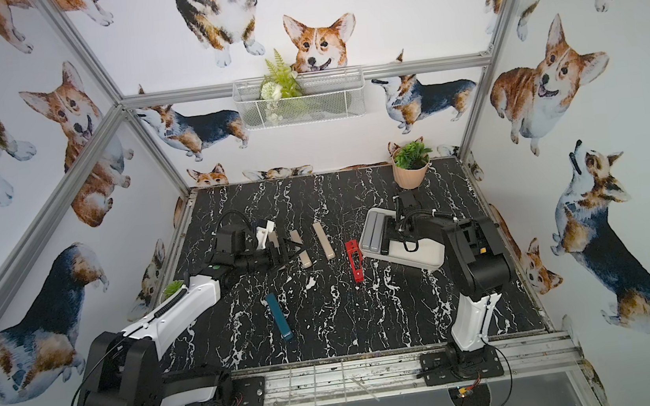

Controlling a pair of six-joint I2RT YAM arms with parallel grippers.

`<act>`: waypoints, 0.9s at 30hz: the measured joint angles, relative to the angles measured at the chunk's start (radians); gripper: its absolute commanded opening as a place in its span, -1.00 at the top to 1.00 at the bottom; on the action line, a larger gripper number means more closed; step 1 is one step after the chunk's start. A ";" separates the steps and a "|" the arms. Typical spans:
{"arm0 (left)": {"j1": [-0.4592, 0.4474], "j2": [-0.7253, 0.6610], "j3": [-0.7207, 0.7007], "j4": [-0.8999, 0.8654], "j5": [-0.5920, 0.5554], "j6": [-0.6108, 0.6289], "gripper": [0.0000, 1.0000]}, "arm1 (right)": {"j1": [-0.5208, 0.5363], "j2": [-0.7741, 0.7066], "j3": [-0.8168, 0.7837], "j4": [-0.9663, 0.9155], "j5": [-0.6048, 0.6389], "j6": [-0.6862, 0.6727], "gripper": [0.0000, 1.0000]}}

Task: Put the pruning pliers into the storage box
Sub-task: Place the pruning pliers in the storage box.

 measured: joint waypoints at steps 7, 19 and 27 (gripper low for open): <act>0.000 0.000 0.000 0.000 0.000 0.000 -1.00 | 0.001 0.004 0.000 0.012 -0.013 0.004 1.00; 0.000 -0.001 0.000 0.000 0.000 0.000 -1.00 | 0.005 0.001 -0.001 0.014 -0.014 0.011 1.00; 0.000 -0.001 0.001 0.001 0.000 0.000 -1.00 | 0.005 -0.071 -0.001 -0.018 0.036 -0.024 1.00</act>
